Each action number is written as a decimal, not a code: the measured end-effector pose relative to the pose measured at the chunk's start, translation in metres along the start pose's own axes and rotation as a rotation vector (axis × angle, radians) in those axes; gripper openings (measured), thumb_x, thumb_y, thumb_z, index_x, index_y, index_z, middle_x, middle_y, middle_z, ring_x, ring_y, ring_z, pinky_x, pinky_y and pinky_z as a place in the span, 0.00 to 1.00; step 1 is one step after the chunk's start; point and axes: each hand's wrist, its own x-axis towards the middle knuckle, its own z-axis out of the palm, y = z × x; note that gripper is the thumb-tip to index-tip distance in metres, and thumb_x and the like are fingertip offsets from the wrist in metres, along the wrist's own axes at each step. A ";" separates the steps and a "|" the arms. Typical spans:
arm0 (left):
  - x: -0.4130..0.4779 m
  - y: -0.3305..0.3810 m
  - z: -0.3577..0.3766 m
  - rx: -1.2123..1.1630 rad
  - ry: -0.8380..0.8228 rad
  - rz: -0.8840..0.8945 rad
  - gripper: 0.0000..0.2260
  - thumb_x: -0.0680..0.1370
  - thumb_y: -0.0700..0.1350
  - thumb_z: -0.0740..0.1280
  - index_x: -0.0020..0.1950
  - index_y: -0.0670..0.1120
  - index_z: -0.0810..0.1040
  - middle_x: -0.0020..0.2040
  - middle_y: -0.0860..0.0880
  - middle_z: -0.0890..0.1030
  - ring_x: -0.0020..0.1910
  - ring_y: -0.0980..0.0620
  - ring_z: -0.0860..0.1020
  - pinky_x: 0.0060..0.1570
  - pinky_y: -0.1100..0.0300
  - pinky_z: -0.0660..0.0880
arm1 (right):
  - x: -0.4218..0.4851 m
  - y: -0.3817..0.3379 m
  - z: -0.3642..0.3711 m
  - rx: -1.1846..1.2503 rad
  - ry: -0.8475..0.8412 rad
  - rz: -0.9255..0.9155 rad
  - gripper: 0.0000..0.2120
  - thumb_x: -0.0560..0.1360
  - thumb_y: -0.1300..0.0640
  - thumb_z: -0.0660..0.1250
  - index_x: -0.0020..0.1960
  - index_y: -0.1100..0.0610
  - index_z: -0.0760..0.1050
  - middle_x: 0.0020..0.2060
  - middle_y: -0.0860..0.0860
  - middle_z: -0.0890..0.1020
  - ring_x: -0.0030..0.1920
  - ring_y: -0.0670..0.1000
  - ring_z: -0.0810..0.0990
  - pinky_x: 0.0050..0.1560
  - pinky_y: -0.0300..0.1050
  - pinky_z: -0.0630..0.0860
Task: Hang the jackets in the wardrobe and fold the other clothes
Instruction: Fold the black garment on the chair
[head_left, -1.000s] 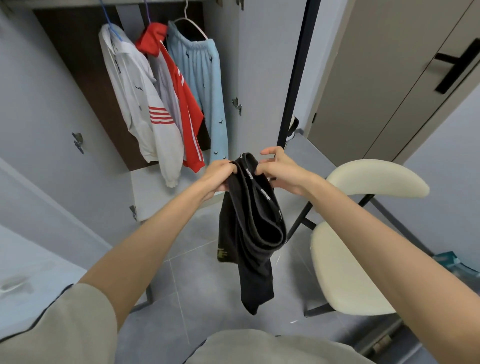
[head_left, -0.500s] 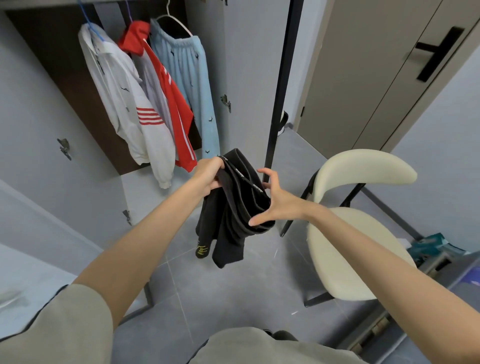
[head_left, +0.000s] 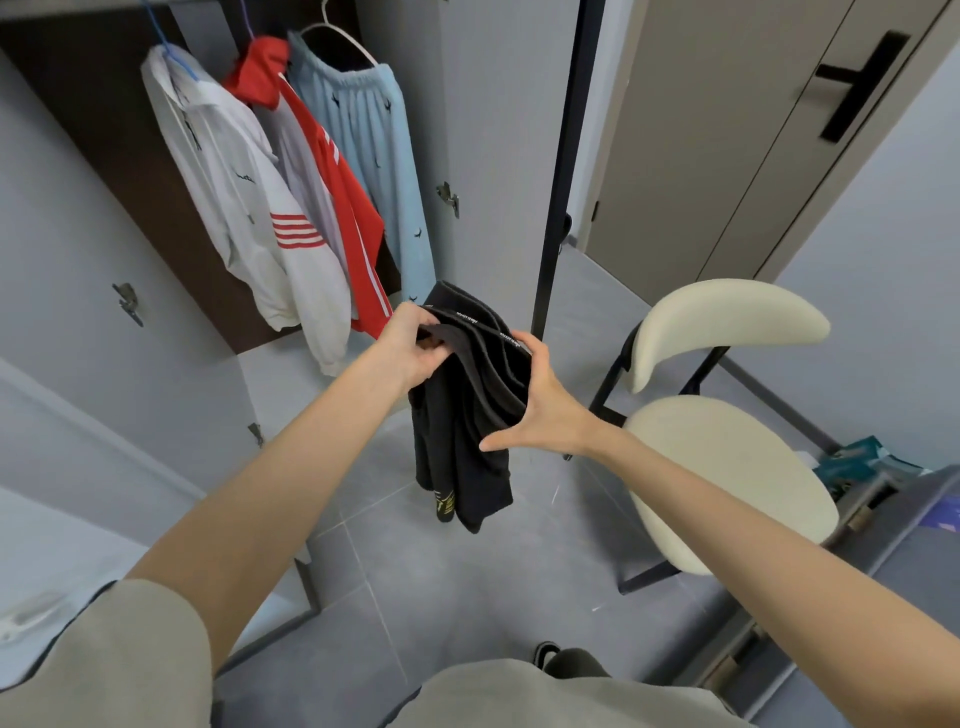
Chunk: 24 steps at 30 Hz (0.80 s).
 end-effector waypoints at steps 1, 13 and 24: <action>-0.001 -0.002 0.001 -0.022 0.009 -0.030 0.10 0.75 0.28 0.55 0.46 0.38 0.73 0.42 0.42 0.75 0.43 0.46 0.77 0.28 0.53 0.80 | -0.003 0.001 0.002 -0.040 0.054 -0.014 0.52 0.59 0.55 0.79 0.69 0.36 0.48 0.69 0.46 0.63 0.66 0.45 0.68 0.65 0.37 0.68; 0.005 -0.028 0.030 1.369 -0.110 0.272 0.08 0.73 0.43 0.55 0.42 0.42 0.71 0.35 0.43 0.77 0.36 0.41 0.83 0.49 0.51 0.80 | -0.049 -0.019 -0.107 -0.497 0.188 0.211 0.23 0.64 0.53 0.71 0.57 0.52 0.70 0.39 0.48 0.79 0.40 0.50 0.76 0.36 0.44 0.73; 0.022 -0.104 0.147 1.693 -0.505 -0.128 0.14 0.80 0.54 0.53 0.48 0.47 0.73 0.38 0.46 0.83 0.32 0.47 0.82 0.35 0.62 0.77 | -0.108 0.042 -0.222 -0.483 0.159 0.529 0.16 0.66 0.60 0.72 0.53 0.55 0.78 0.46 0.53 0.82 0.48 0.57 0.78 0.47 0.53 0.79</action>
